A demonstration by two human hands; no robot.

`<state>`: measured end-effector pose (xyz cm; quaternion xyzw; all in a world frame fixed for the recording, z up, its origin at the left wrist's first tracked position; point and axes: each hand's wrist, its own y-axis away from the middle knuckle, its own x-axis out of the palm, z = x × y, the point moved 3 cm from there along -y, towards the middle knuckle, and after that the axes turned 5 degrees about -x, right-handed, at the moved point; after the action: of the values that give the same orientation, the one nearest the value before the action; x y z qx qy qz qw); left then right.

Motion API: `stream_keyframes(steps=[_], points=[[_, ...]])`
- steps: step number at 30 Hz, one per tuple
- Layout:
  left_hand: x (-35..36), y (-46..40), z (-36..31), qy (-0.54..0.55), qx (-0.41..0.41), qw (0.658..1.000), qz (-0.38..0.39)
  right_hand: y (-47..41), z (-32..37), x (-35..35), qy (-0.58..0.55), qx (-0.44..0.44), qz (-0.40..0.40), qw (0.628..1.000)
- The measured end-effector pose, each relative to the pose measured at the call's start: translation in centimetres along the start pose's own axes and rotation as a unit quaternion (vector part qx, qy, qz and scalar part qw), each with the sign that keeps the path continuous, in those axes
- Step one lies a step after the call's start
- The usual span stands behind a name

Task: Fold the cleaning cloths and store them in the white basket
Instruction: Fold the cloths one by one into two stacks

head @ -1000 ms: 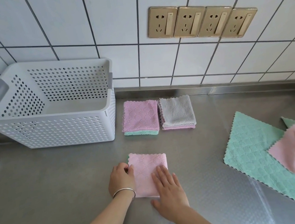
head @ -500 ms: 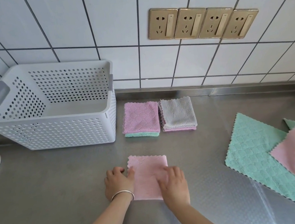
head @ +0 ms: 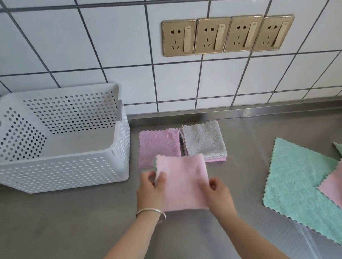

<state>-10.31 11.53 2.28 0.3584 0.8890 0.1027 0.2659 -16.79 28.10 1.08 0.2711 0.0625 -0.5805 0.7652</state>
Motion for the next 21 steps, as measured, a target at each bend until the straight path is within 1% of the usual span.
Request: stream_keyframes(steps=[2, 3, 6, 8, 12, 16, 19, 21], points=[[1.4, -1.0, -3.5, 0.019, 0.05, 0.998, 0.012, -2.7, 2.3, -1.9, -0.032, -0.031, -0.039, 0.998], [2.3, -1.5, -5.1, 0.002, 0.078, 0.997, 0.029, -4.1, 3.3, -2.7, -0.041, -0.038, -0.055, 0.997], [5.8, -3.5, -8.4, -0.094, 0.13, 0.983, 0.094, -8.5, 4.9, -4.5, -0.053, -0.033, -0.084, 0.994], [8.5, -5.8, -9.3, -0.147, 0.149, 0.971, 0.119, -11.6, 4.8, -5.3, -0.054, -0.013, -0.096, 0.994], [12.0, -9.3, -9.4, -0.234, 0.123, 0.953, 0.147, -15.7, 3.6, -5.4, -0.036, 0.021, -0.091, 0.995], [13.9, -11.3, -8.5, -0.328, 0.108, 0.927, 0.144, -17.7, 2.1, -5.0, -0.024, 0.05, -0.098, 0.994], [14.6, -12.0, -7.6, -0.361, 0.09, 0.917, 0.142, -18.1, 1.2, -4.3, 0.002, 0.063, -0.108, 0.992], [14.9, -12.1, -7.0, -0.359, 0.083, 0.918, 0.147, -18.1, 0.9, -4.1, 0.027, 0.058, -0.117, 0.991]])
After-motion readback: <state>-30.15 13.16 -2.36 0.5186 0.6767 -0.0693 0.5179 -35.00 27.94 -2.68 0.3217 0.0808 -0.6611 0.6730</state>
